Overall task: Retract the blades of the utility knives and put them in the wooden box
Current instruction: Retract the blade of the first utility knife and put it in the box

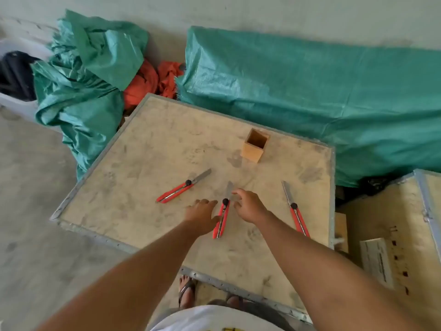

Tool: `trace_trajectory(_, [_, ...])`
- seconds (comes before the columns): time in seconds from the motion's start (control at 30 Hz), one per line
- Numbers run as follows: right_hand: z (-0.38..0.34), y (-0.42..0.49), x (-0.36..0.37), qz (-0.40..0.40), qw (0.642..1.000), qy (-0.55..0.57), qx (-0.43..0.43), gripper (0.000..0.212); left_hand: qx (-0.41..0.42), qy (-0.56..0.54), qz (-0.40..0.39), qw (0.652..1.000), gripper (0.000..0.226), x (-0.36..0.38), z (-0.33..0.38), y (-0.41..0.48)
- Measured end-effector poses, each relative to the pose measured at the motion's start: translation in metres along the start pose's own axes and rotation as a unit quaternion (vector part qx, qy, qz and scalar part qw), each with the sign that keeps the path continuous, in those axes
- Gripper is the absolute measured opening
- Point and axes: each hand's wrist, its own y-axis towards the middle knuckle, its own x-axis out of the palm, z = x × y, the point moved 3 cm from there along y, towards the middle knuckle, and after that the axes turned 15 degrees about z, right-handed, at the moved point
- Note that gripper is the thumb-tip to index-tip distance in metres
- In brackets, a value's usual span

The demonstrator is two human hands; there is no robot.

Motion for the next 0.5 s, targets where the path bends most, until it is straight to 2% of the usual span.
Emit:
trace_trajectory(0.17, [0.002, -0.005, 0.033, -0.025, 0.999, 0.015, 0.033, 0.046, -0.084, -0.097, -0.008, 0.992, 0.044, 0.023, 0.005, -0.018])
trace_trajectory(0.27, [-0.001, -0.002, 0.043, -0.006, 0.998, 0.037, 0.059, 0.047, -0.107, -0.137, 0.003, 0.985, 0.033, 0.033, 0.008, -0.023])
trace_trajectory(0.5, [0.003, 0.001, 0.054, 0.051, 0.983, 0.107, 0.141, 0.023, -0.153, -0.203, 0.053, 0.966, 0.031, 0.053, 0.003, -0.029])
